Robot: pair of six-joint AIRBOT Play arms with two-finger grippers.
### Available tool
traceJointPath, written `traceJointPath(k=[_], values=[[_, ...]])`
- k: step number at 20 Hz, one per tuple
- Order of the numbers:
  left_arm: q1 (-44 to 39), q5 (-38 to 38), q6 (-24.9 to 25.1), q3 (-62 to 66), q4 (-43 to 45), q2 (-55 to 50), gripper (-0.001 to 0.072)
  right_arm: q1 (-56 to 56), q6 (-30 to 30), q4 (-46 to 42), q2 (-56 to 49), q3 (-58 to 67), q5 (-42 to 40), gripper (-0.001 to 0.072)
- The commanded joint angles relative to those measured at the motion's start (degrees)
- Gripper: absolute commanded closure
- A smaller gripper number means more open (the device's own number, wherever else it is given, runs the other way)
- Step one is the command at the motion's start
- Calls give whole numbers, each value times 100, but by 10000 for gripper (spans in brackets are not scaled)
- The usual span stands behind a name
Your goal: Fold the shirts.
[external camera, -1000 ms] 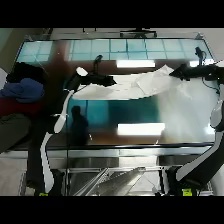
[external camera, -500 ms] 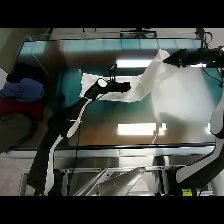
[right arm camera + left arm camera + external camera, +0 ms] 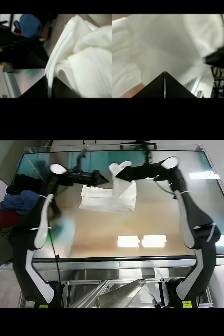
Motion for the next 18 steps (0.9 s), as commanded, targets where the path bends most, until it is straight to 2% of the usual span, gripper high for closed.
traceJointPath(k=[1,2,4,5,6,7,9,11,13,14,16,18], values=[[1093,-1226,55,-94,-37,807,698,1056,-243,114,-820,4,-1510,694],[1325,-1294,57,-94,-35,944,698,1355,-398,391,-1126,4,-2079,694],[1663,-1357,59,-94,-35,1099,698,1888,-1180,1394,-1672,4,-3163,676],[1797,-1429,59,-94,-37,1126,698,2109,-1665,2194,-1884,4,-3547,457],[1893,-1521,59,-94,-37,1123,698,2243,-2166,2916,-2006,4,-3604,164],[1969,-1617,59,-94,-7,1104,698,2319,-2761,3460,-2039,4,-3528,71],[2059,-1746,61,-96,-7,1069,698,2315,-3346,3884,-1912,7,-3394,72],[2070,-1757,146,-98,-4,1060,698,2116,-3412,3661,-1668,7,-3193,84],[2057,-1768,149,-96,-9,1062,698,1731,-3318,2914,-1381,7,-2566,410],[2057,-1768,146,-96,-7,1060,698,1469,-2850,2448,-1215,7,-2197,419],[2059,-1777,149,-98,-7,1060,698,848,-1552,1351,-872,7,-1303,685],[2059,-1884,149,-98,-4,1060,698,234,-466,146,-540,4,-501,694]])
